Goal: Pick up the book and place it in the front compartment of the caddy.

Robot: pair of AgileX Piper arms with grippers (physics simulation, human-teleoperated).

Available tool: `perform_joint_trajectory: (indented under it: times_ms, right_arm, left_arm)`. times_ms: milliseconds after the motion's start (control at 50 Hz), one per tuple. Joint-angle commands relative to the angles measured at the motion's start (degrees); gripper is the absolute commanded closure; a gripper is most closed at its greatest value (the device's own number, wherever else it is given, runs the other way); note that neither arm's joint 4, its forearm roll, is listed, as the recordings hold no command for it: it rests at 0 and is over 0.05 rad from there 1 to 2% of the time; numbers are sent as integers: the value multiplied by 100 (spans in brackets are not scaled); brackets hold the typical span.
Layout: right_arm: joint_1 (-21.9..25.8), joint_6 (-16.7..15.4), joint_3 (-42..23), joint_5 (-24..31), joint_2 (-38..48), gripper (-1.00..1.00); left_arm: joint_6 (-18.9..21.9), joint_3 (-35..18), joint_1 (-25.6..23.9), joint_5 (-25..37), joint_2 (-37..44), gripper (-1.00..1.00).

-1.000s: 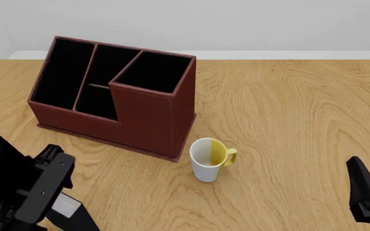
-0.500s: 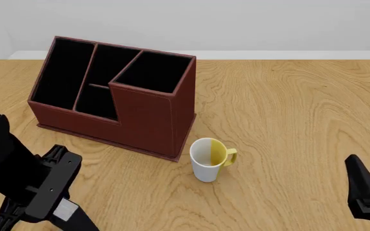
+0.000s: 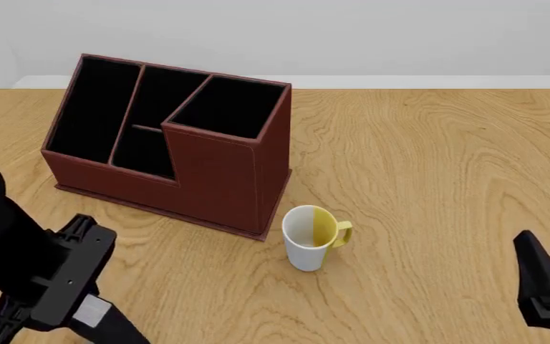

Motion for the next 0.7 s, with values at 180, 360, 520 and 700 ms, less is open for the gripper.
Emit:
perform_joint_trajectory:
  times_ms: [180,360,520,700]
  right_arm:
    - [-9,-19,-27,230,-322,-100]
    - [27,-55,-31,220,-338,-100]
    - [18,-72,-45,212,-343,-100]
    - [46,-73,-63,216,-348,-100]
  left_arm:
    - [972,-149,858,-1,-353,100]
    - [1198,-293,1031,-1,-554,100]
    - [1449,-442,1168,-1,-724,100]
    - [1887,-566,1279,-1,-953,100]
